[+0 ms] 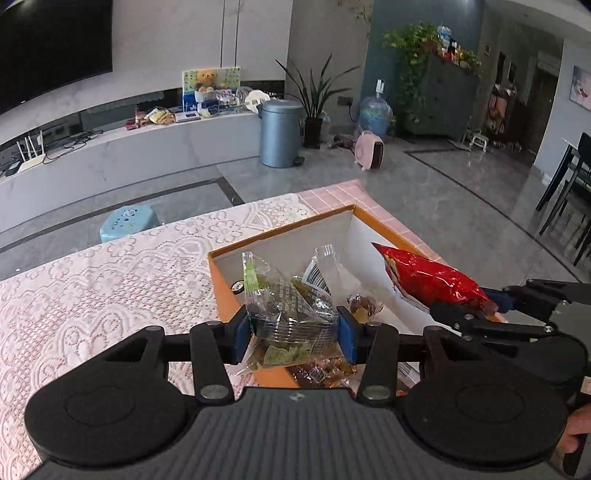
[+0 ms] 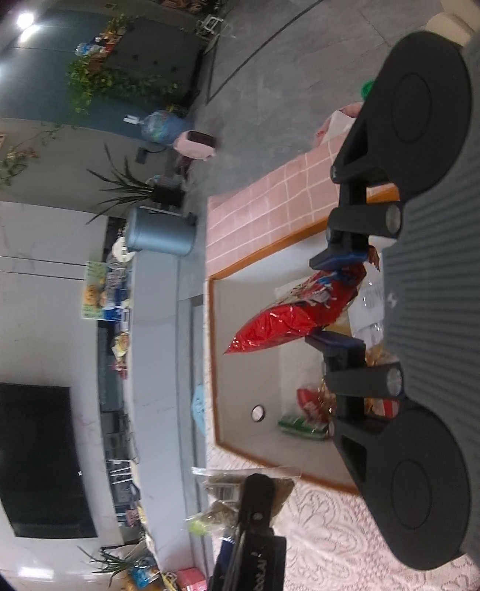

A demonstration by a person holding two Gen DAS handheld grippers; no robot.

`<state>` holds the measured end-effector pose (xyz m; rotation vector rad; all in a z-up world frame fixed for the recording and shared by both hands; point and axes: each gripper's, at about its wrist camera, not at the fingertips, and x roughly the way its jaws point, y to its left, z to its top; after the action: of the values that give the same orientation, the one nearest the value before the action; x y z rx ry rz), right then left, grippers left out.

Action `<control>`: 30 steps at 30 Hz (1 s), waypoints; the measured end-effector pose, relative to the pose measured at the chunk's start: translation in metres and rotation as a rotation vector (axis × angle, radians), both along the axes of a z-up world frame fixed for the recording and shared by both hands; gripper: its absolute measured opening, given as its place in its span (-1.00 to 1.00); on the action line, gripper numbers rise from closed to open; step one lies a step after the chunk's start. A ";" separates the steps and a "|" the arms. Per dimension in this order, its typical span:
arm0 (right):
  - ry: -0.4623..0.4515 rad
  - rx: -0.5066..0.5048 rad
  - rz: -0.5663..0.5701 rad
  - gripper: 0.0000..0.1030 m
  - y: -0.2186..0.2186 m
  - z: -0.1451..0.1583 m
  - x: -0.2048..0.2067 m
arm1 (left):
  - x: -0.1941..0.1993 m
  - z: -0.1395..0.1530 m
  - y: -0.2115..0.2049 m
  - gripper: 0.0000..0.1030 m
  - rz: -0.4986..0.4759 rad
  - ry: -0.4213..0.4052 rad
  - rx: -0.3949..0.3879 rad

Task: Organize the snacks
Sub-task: 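Lift both bags and carry them over the orange box, then lower both bags into the box and open both tools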

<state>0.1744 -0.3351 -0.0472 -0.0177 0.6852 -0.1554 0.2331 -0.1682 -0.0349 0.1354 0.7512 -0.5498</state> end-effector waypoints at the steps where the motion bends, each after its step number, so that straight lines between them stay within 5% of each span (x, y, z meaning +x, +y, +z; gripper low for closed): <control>1: 0.005 -0.002 0.001 -0.34 -0.002 -0.003 0.005 | 0.003 -0.002 -0.001 0.03 -0.001 0.005 0.003; 20: 0.061 -0.092 0.152 -0.34 0.009 -0.030 0.114 | 0.062 -0.030 -0.031 0.03 -0.043 0.045 0.122; 30: 0.160 -0.011 0.170 -0.31 0.002 -0.061 0.134 | 0.080 -0.051 -0.052 0.04 -0.115 0.067 0.210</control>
<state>0.3084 -0.3330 -0.1077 -0.0998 0.8388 0.0053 0.3130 -0.2201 -0.0860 0.3583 0.8701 -0.5859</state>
